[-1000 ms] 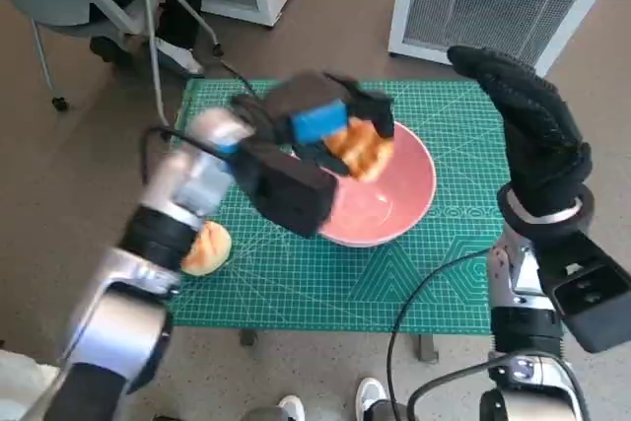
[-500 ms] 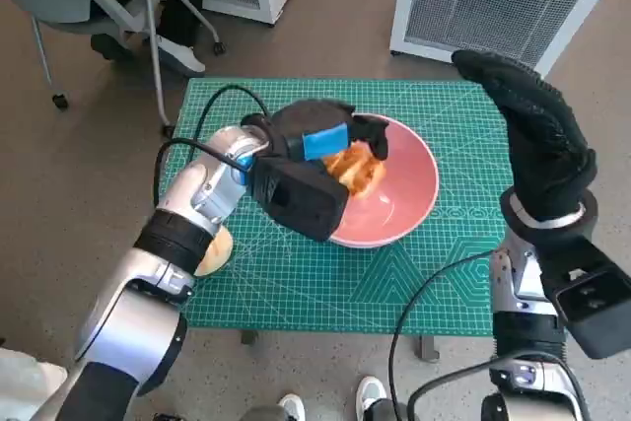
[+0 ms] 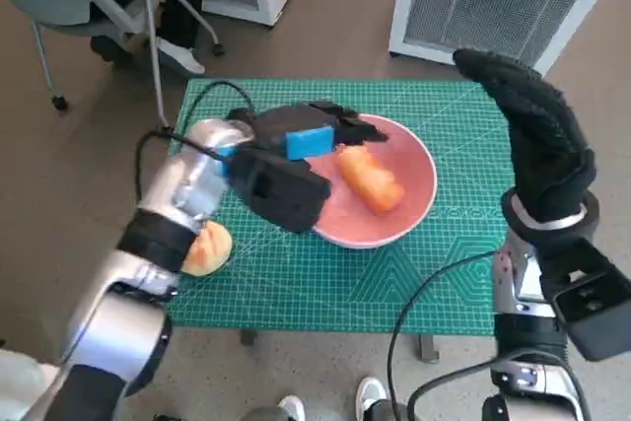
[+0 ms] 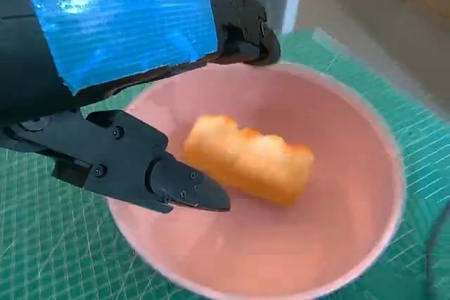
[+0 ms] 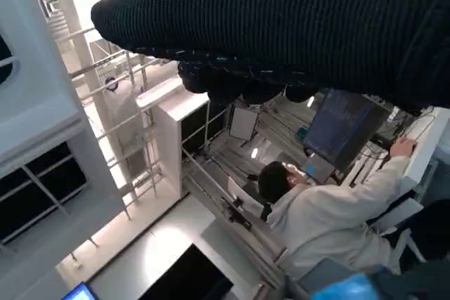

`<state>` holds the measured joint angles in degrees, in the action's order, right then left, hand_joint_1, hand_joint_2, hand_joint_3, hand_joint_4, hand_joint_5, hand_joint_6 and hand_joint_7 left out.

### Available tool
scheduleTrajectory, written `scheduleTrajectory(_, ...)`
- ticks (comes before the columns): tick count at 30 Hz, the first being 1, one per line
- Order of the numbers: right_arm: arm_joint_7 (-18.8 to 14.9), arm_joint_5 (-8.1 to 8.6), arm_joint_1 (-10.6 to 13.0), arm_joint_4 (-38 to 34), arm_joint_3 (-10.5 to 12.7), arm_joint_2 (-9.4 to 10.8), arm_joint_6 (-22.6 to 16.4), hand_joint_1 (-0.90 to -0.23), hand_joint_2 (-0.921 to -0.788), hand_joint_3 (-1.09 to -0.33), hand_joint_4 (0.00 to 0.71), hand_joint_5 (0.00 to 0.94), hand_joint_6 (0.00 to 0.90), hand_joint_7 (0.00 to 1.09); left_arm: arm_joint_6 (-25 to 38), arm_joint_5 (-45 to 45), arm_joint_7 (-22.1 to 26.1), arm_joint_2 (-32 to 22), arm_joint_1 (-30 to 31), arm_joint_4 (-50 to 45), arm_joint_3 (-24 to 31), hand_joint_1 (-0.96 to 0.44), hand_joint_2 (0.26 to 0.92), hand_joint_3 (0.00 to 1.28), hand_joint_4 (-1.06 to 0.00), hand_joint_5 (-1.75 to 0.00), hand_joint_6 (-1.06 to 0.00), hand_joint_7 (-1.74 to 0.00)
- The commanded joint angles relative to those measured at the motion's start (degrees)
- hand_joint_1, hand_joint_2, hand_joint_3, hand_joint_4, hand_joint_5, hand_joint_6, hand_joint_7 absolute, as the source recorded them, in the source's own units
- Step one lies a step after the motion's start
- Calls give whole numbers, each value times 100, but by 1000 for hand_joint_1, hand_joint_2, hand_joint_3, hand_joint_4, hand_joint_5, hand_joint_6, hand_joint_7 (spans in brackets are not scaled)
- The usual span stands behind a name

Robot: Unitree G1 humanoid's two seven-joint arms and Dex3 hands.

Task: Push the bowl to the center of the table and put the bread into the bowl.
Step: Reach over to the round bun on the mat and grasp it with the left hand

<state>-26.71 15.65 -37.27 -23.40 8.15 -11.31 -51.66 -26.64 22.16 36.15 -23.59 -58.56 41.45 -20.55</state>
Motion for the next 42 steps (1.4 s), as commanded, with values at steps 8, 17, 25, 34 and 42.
scheduleTrajectory(8, -38, 116, 109, -8, -88, 50, 101, -576, -921, -721, 301, 1, 268, 226, -190, -952, -136, -1176, 1643, -2501, 1348, -409, 903, 4, -243, -35, -358, -73)
scheduleTrajectory(17, -104, 247, 88, -29, -125, 54, 152, -577, -921, -718, 301, 0, 263, 236, -321, -1047, -73, -2136, 2939, -3366, 2063, -404, 900, 0, -350, -23, -465, -71)
scheduleTrajectory(25, -141, 266, 50, -114, -158, 82, 118, -580, -921, -712, 302, 1, 258, 245, -91, -1057, 35, -2634, 3856, -3742, 2421, -456, 912, 4, -350, -7, -467, -45)
scheduleTrajectory(34, -236, 321, -30, -238, -172, 98, 93, -572, -921, -712, 305, 2, 251, 253, -86, -933, -50, -2755, 4493, -3720, 2528, -423, 917, 2, -338, 0, -452, -18)
scheduleTrajectory(42, -328, 350, -108, -341, -166, 101, 107, -566, -921, -711, 309, 3, 247, 260, 19, -836, -82, -2681, 4713, -3586, 2421, -385, 905, 0, -318, 0, -435, -3)
